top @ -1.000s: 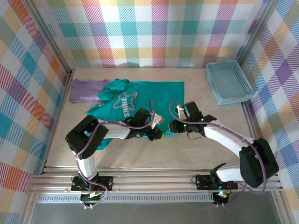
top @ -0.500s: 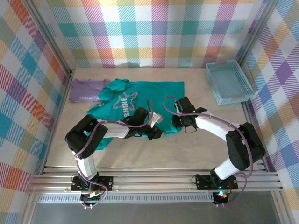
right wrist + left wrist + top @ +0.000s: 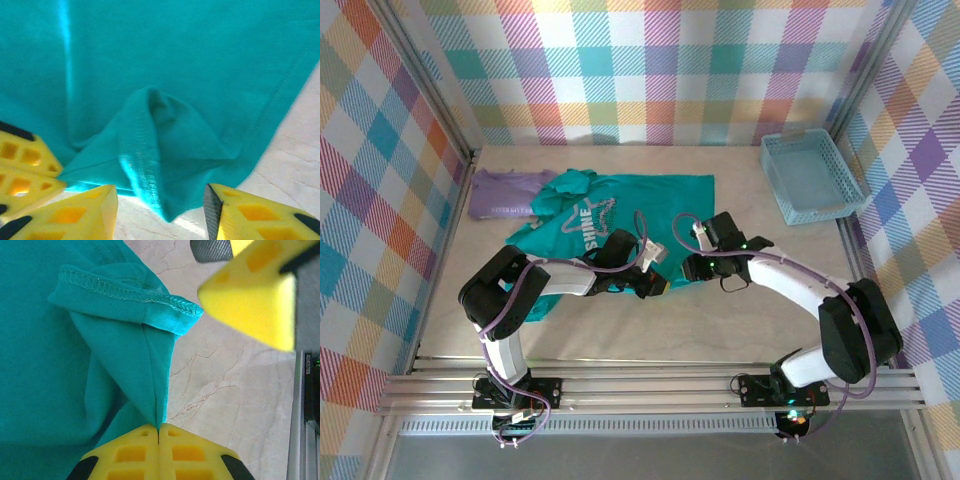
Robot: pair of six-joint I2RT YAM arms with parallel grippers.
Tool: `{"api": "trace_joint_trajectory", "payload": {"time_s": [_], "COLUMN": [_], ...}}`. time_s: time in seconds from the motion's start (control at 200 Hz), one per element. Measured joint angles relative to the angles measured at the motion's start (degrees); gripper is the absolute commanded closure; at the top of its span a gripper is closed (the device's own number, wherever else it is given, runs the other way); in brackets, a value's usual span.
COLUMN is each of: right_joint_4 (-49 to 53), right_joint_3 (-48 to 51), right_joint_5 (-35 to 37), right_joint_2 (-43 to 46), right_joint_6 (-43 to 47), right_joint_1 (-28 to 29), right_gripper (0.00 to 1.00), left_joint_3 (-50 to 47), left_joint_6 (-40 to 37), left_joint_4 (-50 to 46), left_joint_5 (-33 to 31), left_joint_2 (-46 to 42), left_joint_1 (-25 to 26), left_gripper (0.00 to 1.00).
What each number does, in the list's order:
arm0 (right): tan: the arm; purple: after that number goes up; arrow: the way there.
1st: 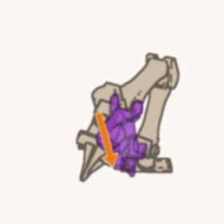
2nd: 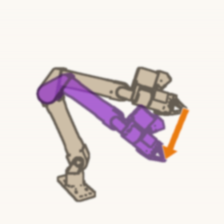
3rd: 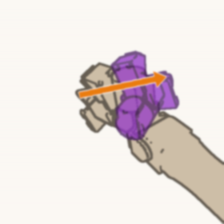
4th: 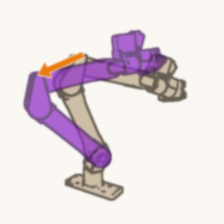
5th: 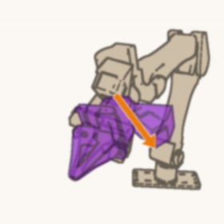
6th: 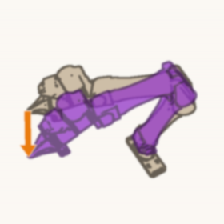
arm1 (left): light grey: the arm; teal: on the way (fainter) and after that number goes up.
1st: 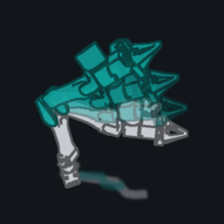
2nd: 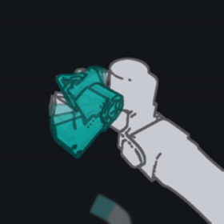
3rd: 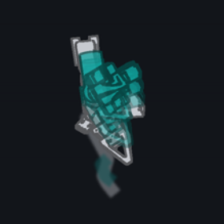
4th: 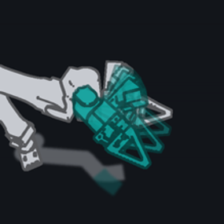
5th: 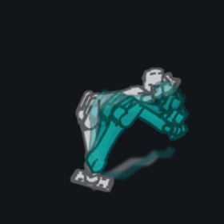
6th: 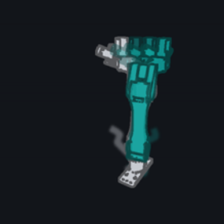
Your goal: Fold the inside-out t-shirt
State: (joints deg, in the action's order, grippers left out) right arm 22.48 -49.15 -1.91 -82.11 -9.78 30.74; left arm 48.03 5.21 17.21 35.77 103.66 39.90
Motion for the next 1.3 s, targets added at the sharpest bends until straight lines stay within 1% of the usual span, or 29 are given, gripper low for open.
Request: {"api": "trace_joint_trajectory", "payload": {"time_s": [0.13, 0.245, 0.405, 0.715, 0.84, 0.97, 1.04, 1.145, 1.21, 1.3], "right_joint_4": [-1.5, -2.7, -2.7, -2.5, -2.1, -1.8, -1.7, -1.2, -0.7, 1.2], "right_joint_3": [0.0, -0.1, -1.2, -4.9, -5.1, -5.3, -5.4, -5.5, -5.6, -5.6], "right_joint_5": [-2.6, -3.1, -1.0, 6.2, 7.9, 8.1, 7.7, 5.1, 2.2, -4.2], "right_joint_2": [-2.0, -5.2, -8.9, -9.3, -9.5, -10.2, -10.5, -10.5, -10.5, -9.8], "right_joint_6": [0.7, 0.9, 0.8, 1.2, 1.6, 1.7, 1.7, 1.8, 1.9, 2.5], "right_joint_1": [0.6, 0.8, 0.7, 0.7, 0.7, 0.7, 0.6, -0.5, -2.0, -5.0], "right_gripper": [0.45, 0.46, 0.56, 0.67, 0.75, 0.83, 0.88, 0.95, 0.99, 1.0], "left_joint_3": [0.0, -0.1, -0.6, -0.7, -0.7, -0.7, -0.7, -0.7, -0.7, -0.7], "left_joint_6": [0.2, 0.4, 0.9, 1.0, 1.0, 1.0, 1.0, 1.0, 1.0, 0.9], "left_joint_4": [0.7, 1.2, 1.3, 1.4, 1.4, 1.4, 1.4, 1.4, 1.4, 0.9], "left_joint_5": [0.5, 0.9, 1.3, 1.3, 1.3, 1.3, 1.3, 1.2, 1.1, 0.3], "left_joint_2": [0.0, -0.1, -1.2, -1.5, -1.5, -1.5, -1.5, -1.5, -1.5, -1.5], "left_joint_1": [0.0, 0.0, 0.0, -0.1, -0.1, -0.1, -0.1, -0.1, -0.1, -0.1], "left_gripper": [1.0, 1.0, 1.0, 1.0, 1.0, 1.0, 1.0, 1.0, 1.0, 1.0]}}
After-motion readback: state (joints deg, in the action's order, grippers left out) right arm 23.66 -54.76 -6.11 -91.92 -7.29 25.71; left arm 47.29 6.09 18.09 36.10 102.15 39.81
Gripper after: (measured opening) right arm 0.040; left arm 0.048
